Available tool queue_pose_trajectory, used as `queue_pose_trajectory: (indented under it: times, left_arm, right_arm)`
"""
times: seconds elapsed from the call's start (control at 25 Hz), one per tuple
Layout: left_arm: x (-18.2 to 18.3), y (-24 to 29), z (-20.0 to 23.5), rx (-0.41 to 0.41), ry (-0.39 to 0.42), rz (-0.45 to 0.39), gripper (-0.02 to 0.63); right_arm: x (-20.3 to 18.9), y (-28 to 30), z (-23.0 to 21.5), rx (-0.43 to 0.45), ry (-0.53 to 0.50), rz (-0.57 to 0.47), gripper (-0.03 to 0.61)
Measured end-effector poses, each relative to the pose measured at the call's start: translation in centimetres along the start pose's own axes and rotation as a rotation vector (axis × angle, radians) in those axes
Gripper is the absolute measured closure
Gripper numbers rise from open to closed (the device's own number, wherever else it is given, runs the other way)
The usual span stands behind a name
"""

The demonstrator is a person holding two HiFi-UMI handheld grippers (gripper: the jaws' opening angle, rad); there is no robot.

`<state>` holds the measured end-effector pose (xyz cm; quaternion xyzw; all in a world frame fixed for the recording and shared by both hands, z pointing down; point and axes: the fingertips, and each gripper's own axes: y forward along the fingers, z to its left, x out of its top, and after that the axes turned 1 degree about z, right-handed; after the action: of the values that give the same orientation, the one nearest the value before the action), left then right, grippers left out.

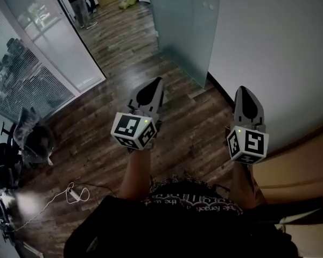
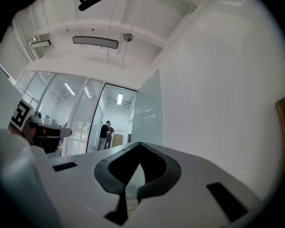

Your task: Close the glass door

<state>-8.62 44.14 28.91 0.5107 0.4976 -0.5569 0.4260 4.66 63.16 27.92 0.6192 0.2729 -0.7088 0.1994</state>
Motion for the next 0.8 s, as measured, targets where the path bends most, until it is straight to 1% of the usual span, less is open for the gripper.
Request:
queue_pose_trajectory:
  times: [0.24,0.36,0.48,0.64,0.8]
  left_arm:
    - [0.0,0.1,-0.3,0.004,-0.002,-0.009,0.612]
    - [-0.2,0.8,-0.8,0.002,-0.004,-0.009,0.612]
    - [-0.7,1.4,-1.3,0.001,-0.003,-0.010,0.612]
    - [-0.4,2.5,-2.1,0.007,0.008,-0.040,0.612]
    - [-1.1,3.3,-3.1,-0.006,0.019,-0.042,0.612]
  right_arm:
    - [0.4,0.2,-0.5,0.007,0.020,-0.031,0.574]
    - [0.3,0.5,-1.1,0.016,0.014,-0.034,0.574]
    - [-0.1,1.0,-1.5,0.035,0.001,-0.029,0.574]
    - [-0.3,1.7,-2.4,0.057,-0.015,-0.028,0.574]
    - [-1.5,2.8,-3.2,0.080,0.005,-0.008,0.574]
